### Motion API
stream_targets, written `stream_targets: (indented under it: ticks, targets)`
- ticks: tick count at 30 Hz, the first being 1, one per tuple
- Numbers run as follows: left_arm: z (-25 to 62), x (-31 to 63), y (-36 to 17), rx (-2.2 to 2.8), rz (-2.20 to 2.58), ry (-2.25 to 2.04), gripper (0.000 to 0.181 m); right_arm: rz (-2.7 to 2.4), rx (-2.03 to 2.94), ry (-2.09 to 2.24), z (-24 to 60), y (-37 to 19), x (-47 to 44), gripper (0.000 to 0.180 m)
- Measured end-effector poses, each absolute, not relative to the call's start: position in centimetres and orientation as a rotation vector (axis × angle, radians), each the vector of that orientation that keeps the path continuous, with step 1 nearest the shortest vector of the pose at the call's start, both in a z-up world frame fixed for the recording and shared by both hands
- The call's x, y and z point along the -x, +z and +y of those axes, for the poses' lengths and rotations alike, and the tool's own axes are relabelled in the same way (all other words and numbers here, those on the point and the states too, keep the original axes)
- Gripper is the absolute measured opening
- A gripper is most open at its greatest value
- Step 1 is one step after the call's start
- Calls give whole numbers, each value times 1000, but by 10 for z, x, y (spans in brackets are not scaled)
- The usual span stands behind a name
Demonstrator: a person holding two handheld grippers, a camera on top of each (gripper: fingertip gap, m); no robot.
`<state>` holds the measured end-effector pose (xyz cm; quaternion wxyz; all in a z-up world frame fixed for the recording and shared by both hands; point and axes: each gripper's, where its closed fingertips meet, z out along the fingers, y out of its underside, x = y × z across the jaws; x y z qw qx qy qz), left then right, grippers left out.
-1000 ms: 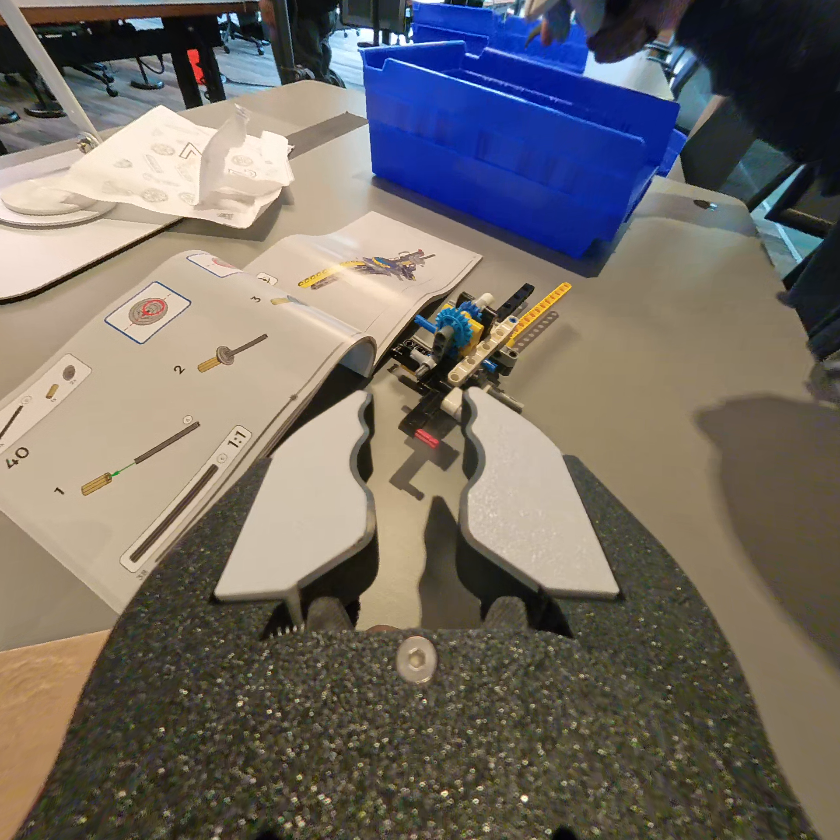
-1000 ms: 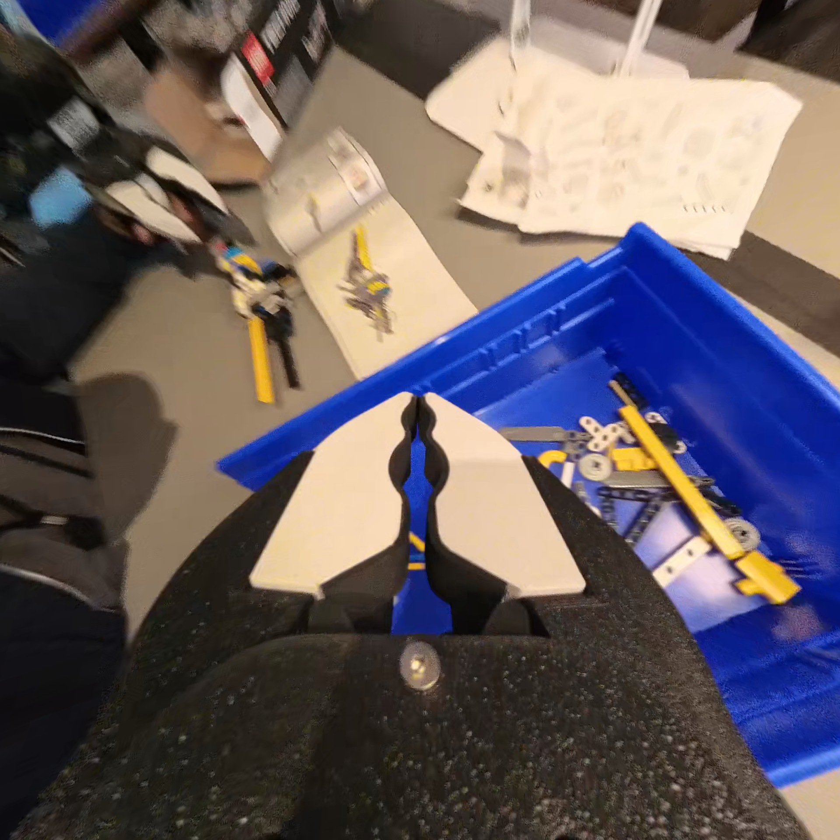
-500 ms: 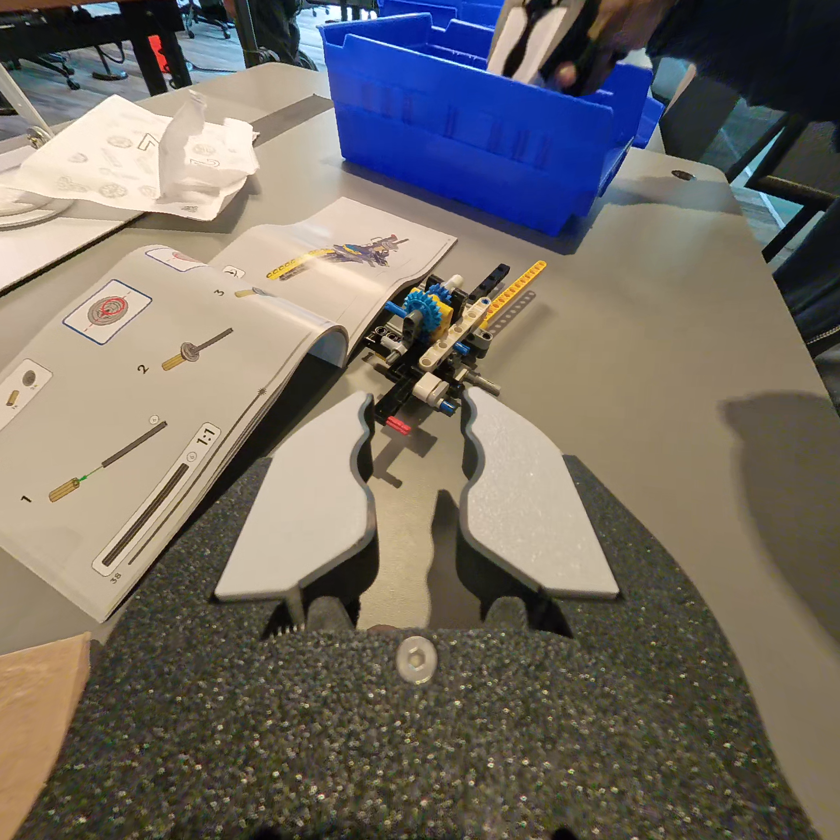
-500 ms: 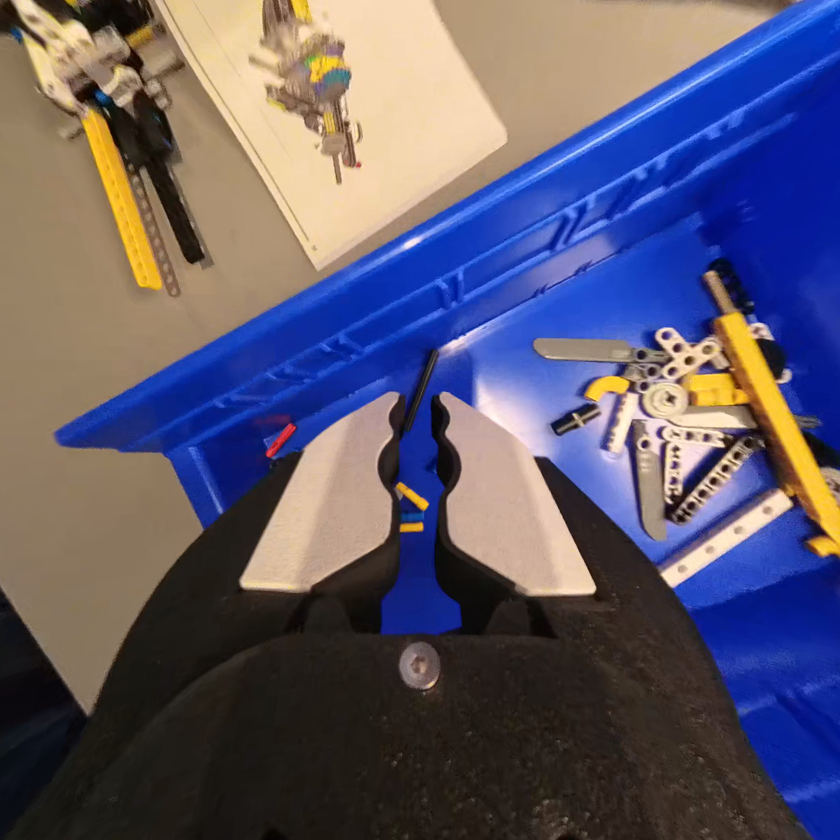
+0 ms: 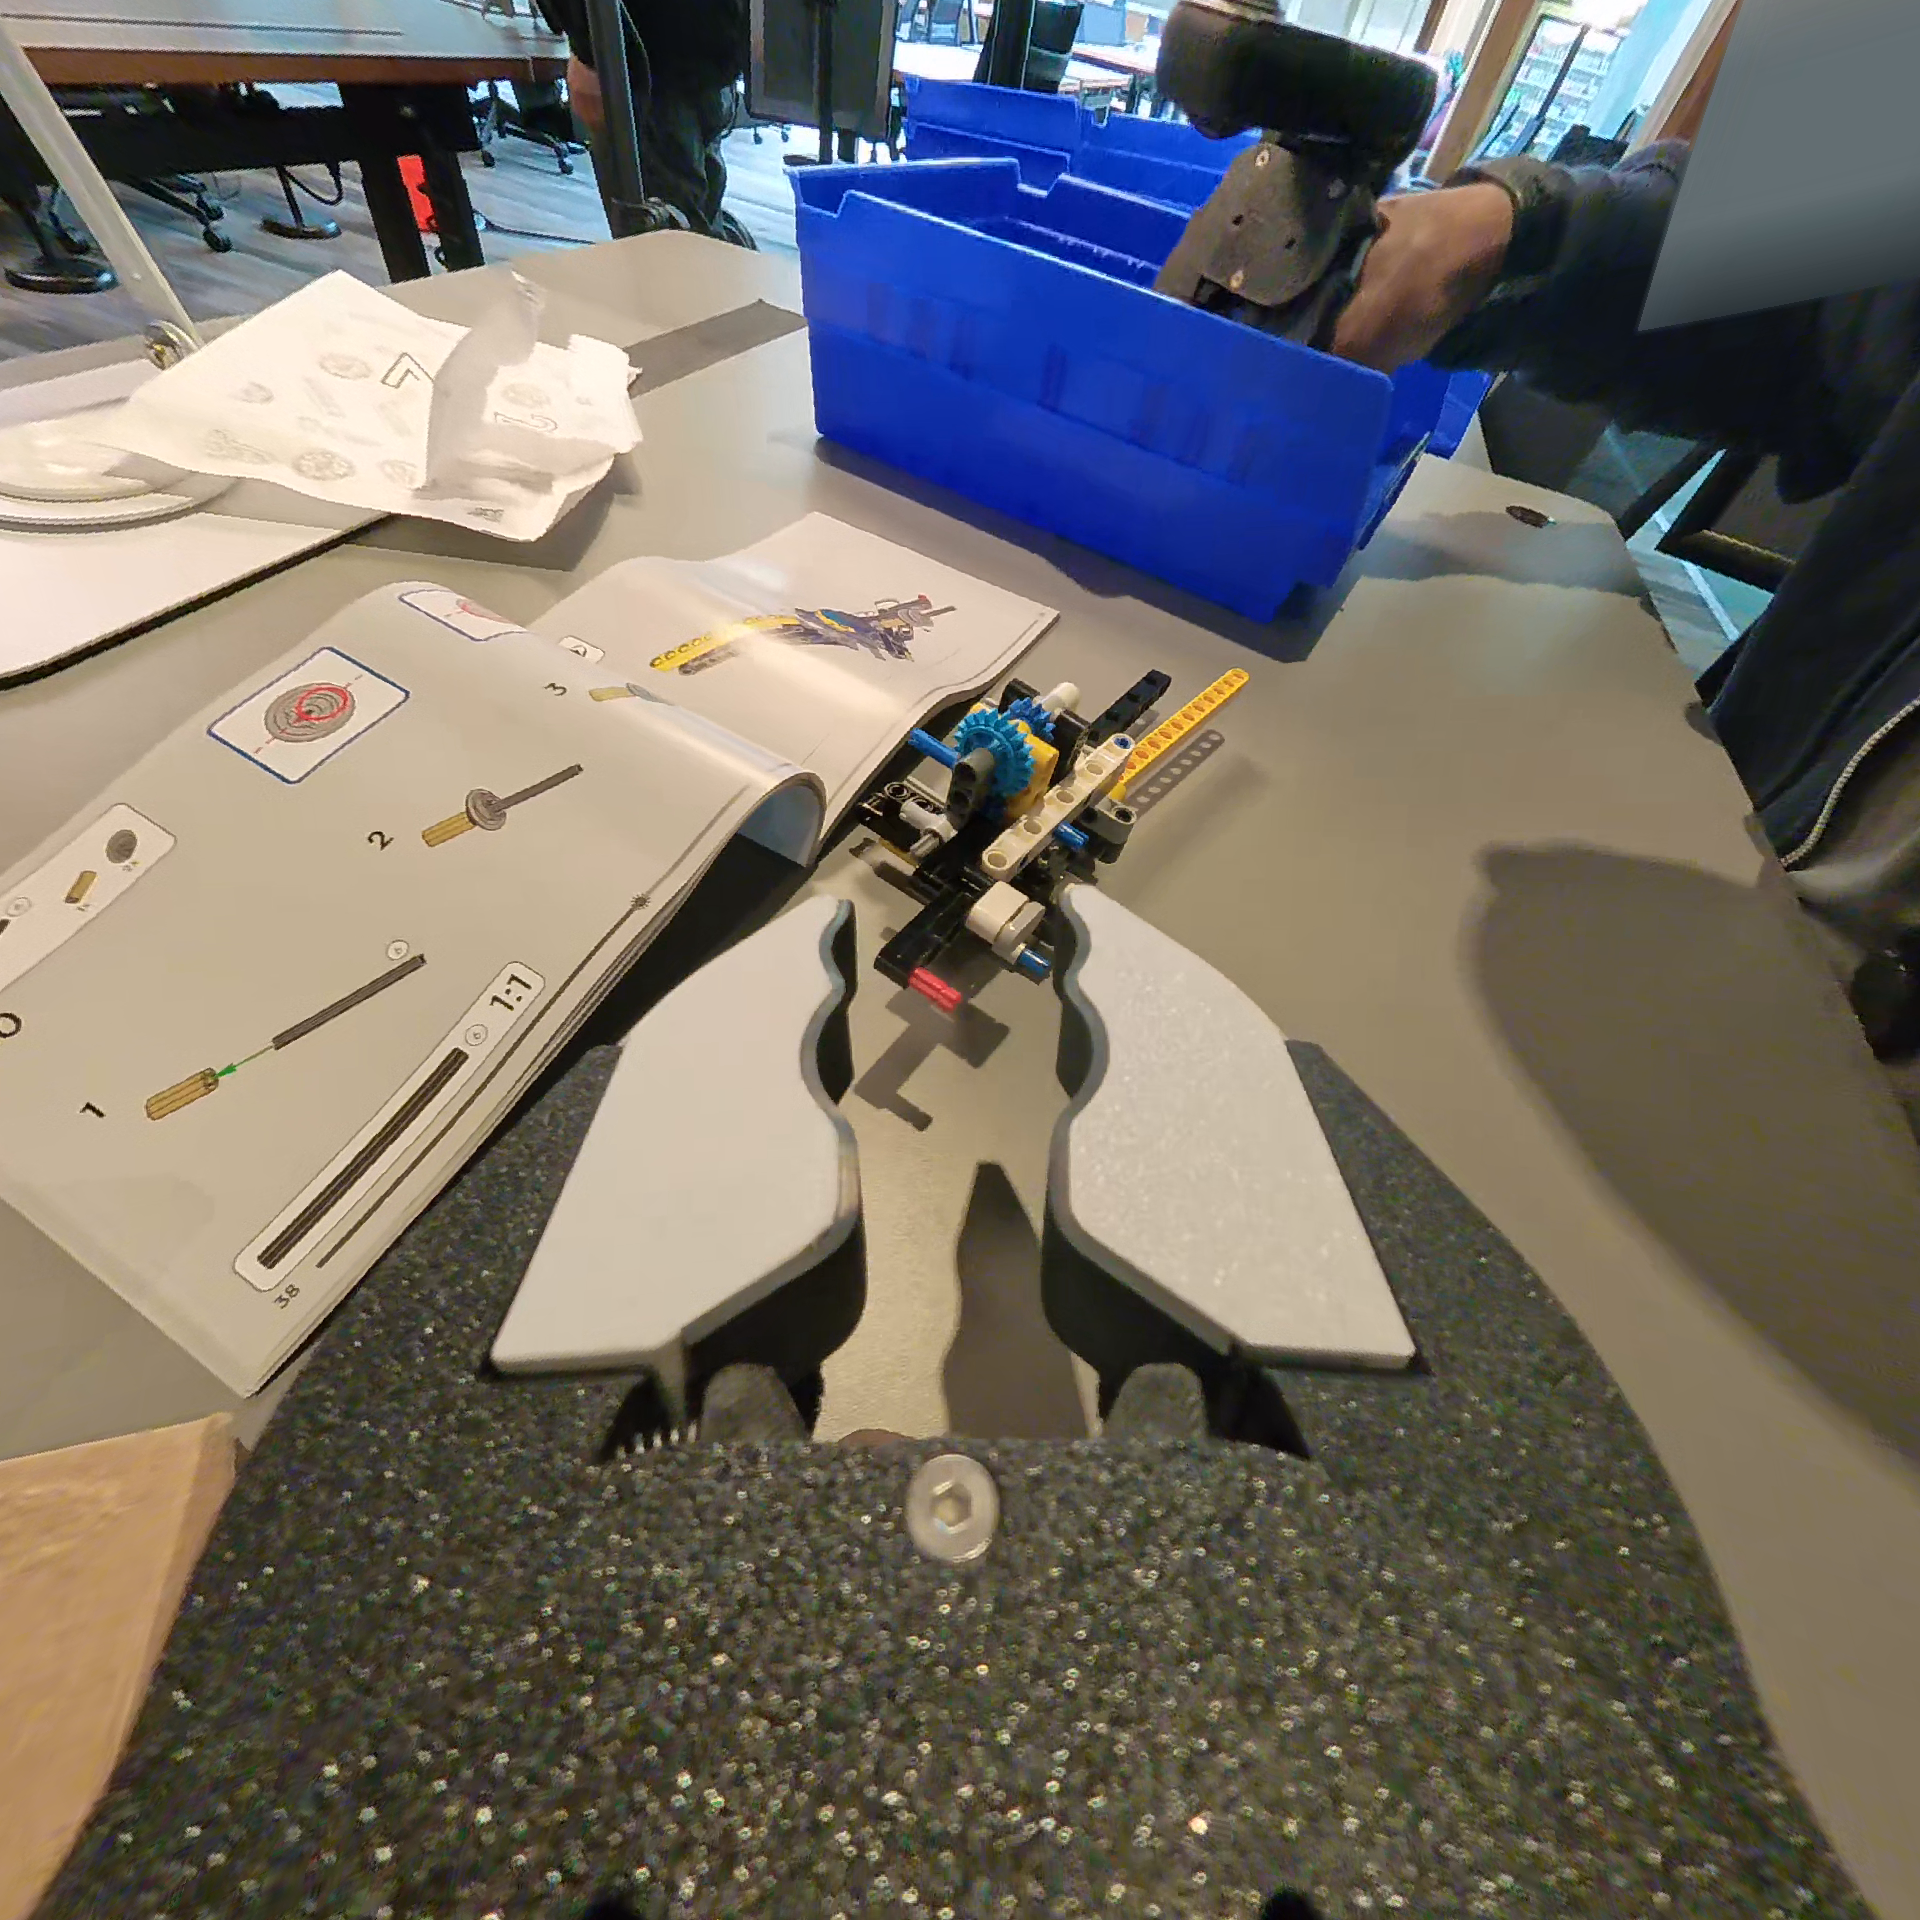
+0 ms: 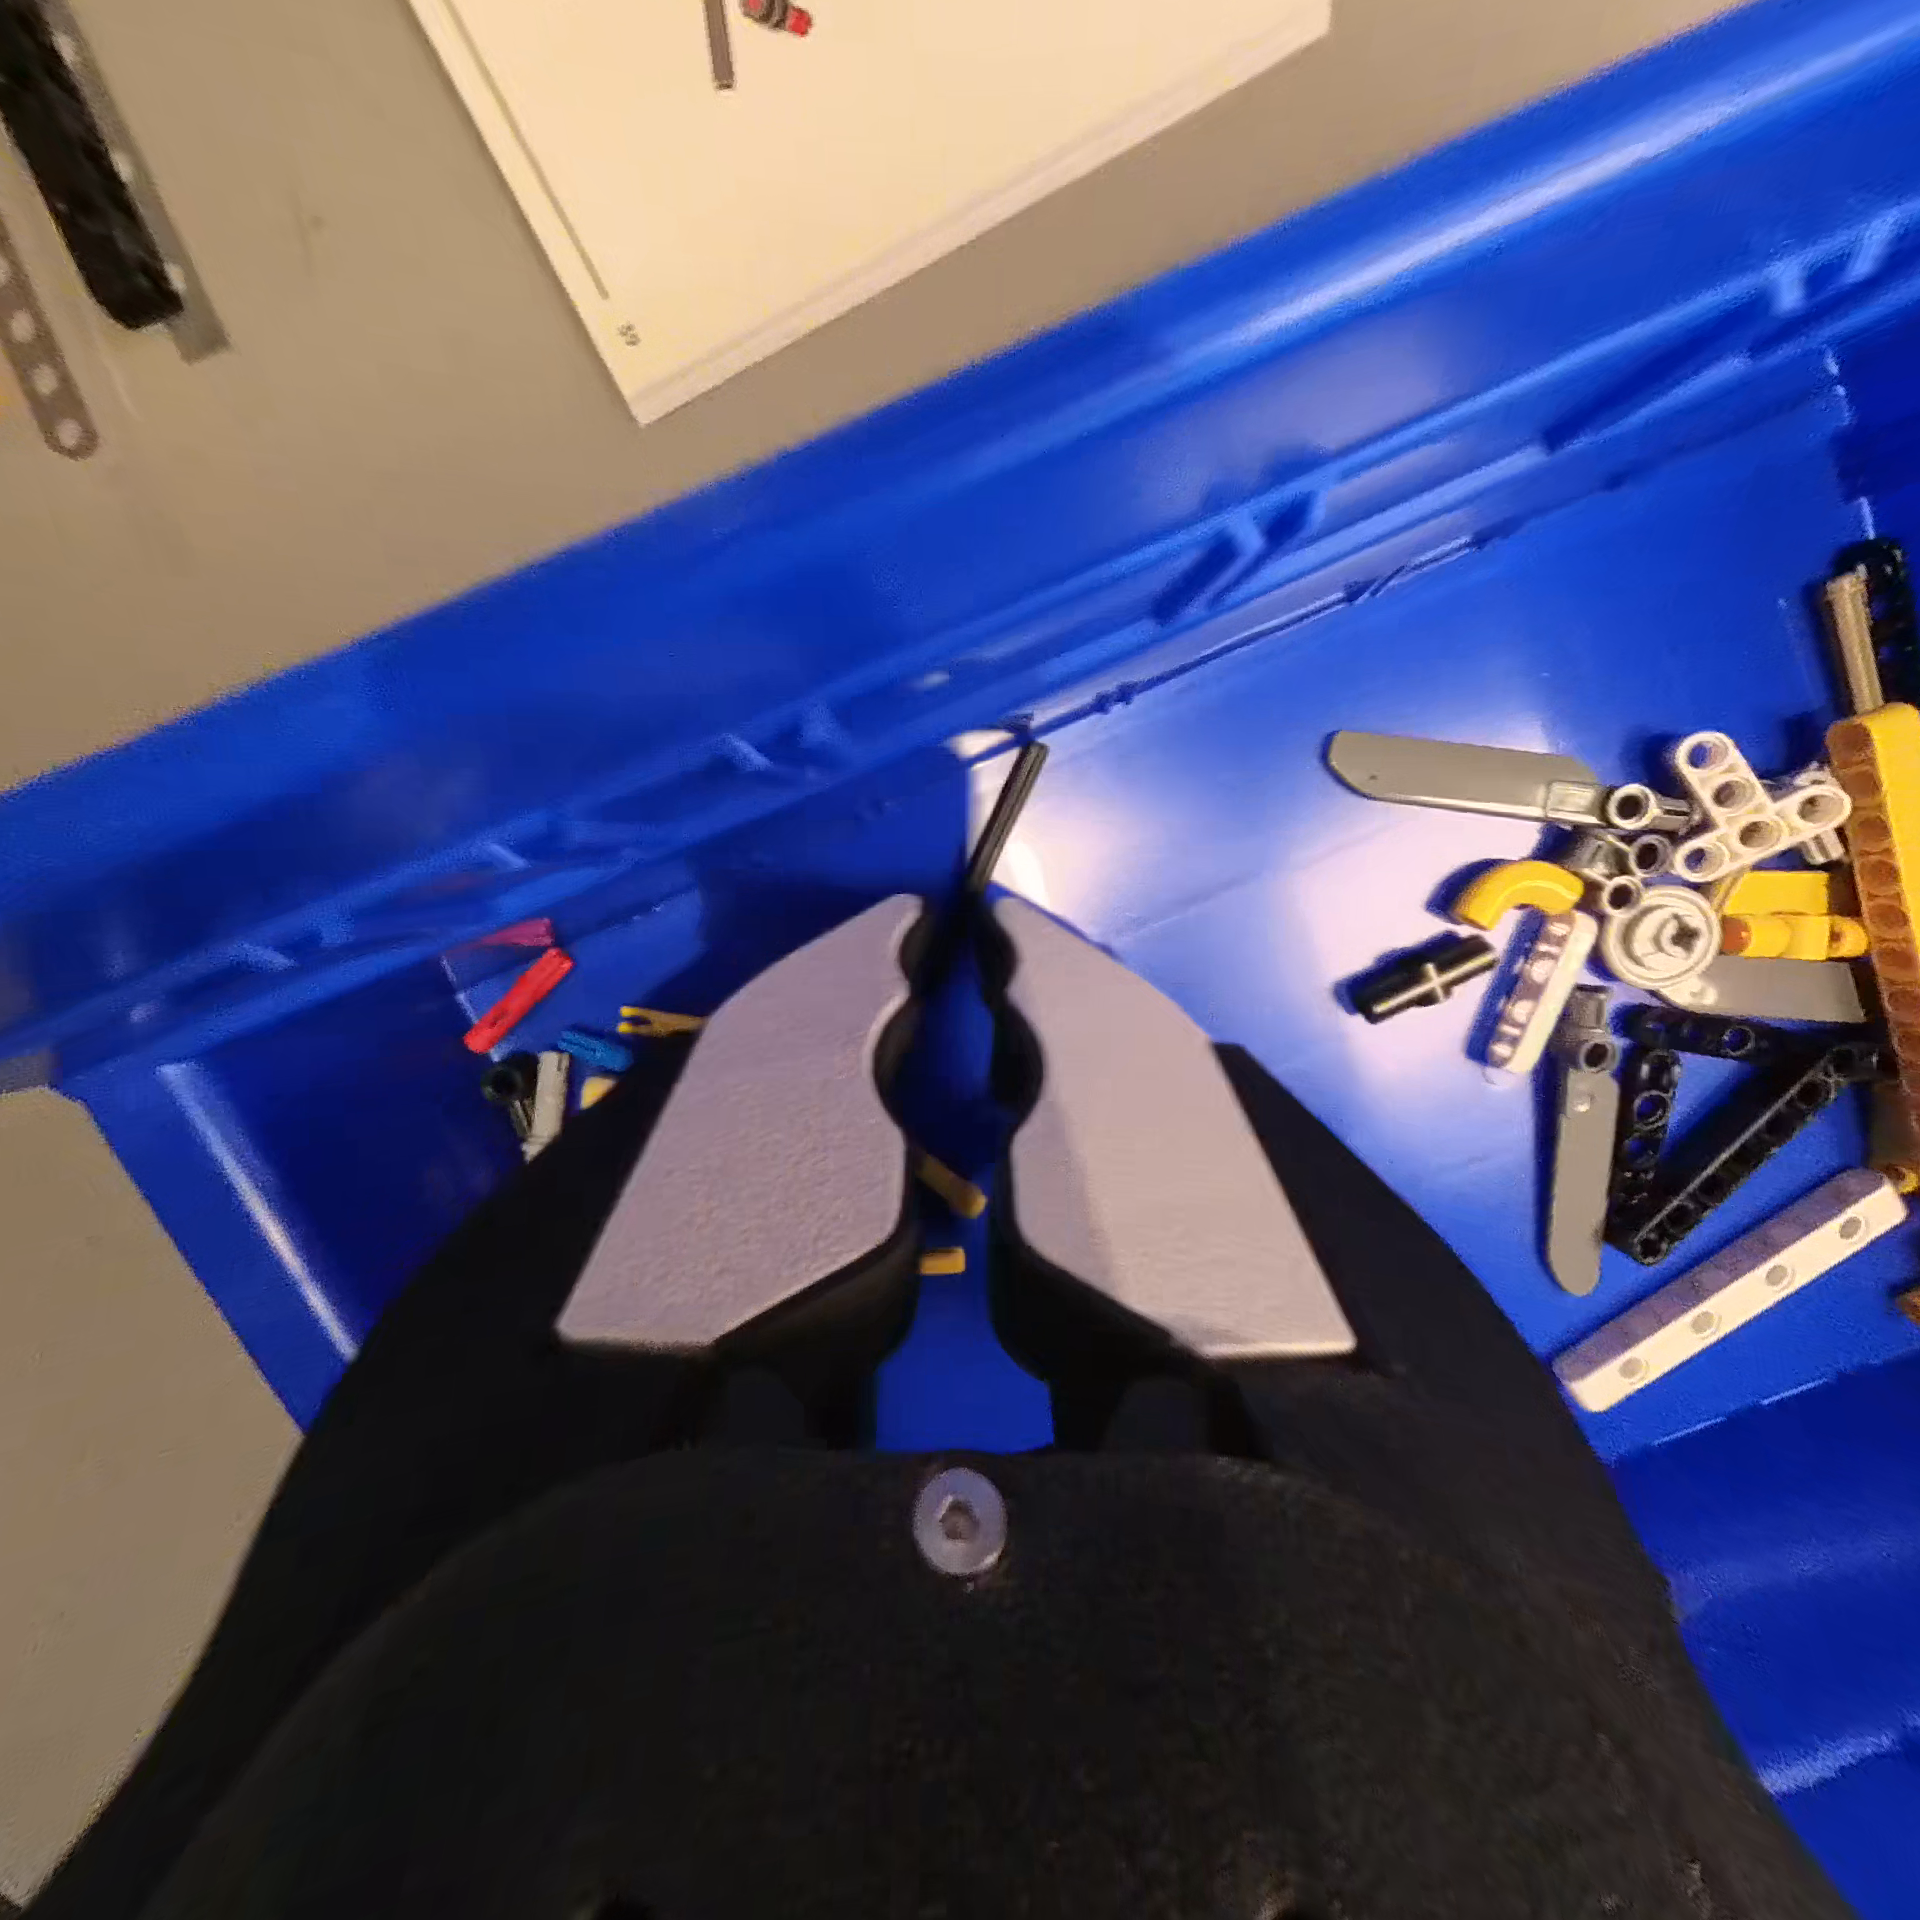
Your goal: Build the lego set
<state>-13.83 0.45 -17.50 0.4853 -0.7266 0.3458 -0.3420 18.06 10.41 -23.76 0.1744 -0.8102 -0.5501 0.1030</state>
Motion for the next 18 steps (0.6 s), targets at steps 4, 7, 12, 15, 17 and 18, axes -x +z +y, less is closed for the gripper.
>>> stream_targets:
  ticks: [4, 7, 12, 15, 17, 18]
  targets:
    - [5, 139, -175, 1766, 839, -821, 36, -1596, 2269, 235, 104, -237, -183, 4]
    - [4, 138, -175, 1763, 845, -809, 36, -1520, 2308, 329, 102, -235, -186, 3]
    - [4, 138, -174, 1756, 853, -801, 35, -1209, 2267, 666, 90, -183, -191, 3]
    - [3, 137, -175, 1758, 861, -802, 35, -1042, 2174, 916, 71, -144, -193, 3]
    - [3, 138, -175, 1758, 857, -805, 35, -970, 2101, 1051, 57, -121, -192, 3]
    - [4, 138, -174, 1758, 851, -808, 35, -961, 2081, 1069, 51, -114, -191, 4]
